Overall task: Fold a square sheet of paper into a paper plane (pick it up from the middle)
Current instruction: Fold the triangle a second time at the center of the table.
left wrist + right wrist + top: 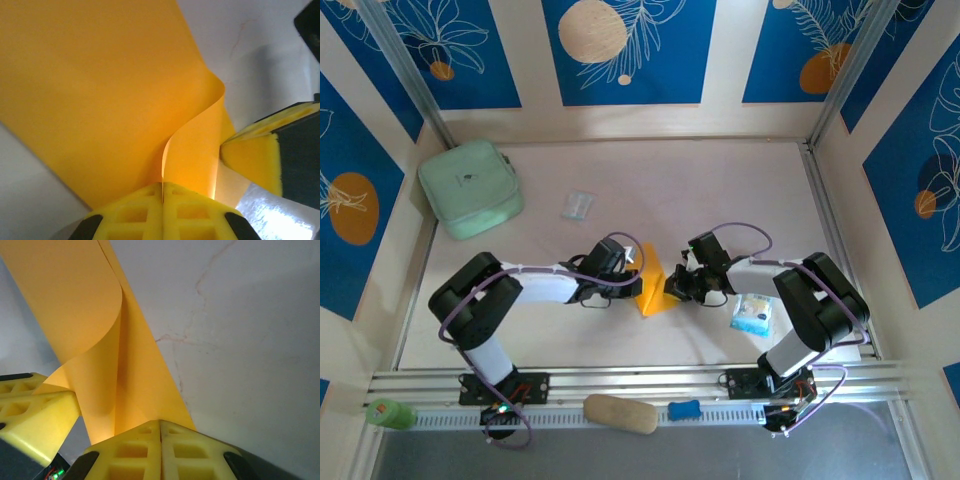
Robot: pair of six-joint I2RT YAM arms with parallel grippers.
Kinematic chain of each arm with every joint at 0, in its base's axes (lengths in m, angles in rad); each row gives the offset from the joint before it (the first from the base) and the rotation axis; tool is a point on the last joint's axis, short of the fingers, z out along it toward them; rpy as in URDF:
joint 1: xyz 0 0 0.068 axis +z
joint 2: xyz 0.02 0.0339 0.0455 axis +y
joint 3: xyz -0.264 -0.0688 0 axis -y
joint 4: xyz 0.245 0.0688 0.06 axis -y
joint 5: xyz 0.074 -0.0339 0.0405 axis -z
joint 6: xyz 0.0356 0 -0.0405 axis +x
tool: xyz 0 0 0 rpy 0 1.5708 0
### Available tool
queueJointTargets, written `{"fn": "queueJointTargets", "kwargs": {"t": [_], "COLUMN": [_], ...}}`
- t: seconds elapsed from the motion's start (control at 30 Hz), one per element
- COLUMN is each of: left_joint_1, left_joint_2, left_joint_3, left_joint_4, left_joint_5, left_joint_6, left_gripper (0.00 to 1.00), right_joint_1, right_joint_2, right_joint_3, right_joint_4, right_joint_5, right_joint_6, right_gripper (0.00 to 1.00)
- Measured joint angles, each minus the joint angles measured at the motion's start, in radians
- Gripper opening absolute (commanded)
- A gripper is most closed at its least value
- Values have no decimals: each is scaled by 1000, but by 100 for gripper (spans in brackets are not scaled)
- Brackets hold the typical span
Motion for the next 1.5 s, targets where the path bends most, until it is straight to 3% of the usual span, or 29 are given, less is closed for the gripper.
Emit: {"fn": "queueJointTargets", "kwargs": {"t": [1.17,1.5], "left_joint_1": [0,0], "left_joint_2": [37,54], "left_joint_3": [48,66], "left_joint_4": [-70,-72], "left_joint_5": [-28,-21], "left_joint_6": [27,27], "left_gripper": [0,0], "right_joint_1": [0,0], "right_joint_2": [-2,-54], "right_joint_3": [0,0], "right_joint_4": [-3,-66], "right_joint_5": [4,42], "right_joint_6": [-1,-12], "right_gripper": [7,11]}}
